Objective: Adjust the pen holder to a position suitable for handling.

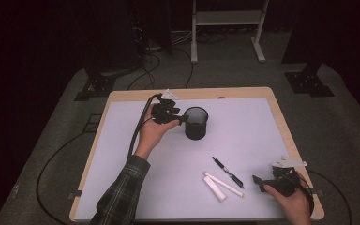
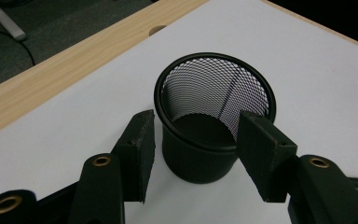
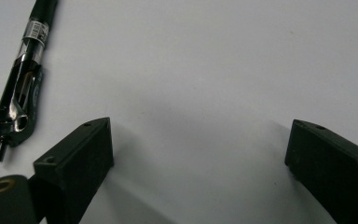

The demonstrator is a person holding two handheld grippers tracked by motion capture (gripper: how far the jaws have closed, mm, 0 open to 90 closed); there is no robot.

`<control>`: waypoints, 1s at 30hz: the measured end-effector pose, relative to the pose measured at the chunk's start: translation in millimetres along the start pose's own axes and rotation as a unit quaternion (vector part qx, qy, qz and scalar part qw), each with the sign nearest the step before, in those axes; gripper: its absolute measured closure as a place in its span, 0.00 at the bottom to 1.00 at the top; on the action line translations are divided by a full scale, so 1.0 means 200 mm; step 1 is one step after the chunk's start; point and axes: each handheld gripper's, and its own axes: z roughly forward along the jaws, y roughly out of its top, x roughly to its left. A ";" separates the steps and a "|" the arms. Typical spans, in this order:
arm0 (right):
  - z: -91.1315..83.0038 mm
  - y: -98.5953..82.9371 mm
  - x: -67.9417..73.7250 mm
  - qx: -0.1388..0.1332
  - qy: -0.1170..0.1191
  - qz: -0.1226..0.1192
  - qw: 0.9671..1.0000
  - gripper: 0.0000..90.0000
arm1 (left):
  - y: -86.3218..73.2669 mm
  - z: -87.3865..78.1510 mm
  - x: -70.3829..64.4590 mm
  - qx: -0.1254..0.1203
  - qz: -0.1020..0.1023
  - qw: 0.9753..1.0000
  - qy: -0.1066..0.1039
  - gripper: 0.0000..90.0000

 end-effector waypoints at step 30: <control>0.00 0.00 0.00 0.000 0.000 0.000 1.000 0.07 | 0.06 0.30 0.05 0.060 -0.008 0.998 0.019 0.62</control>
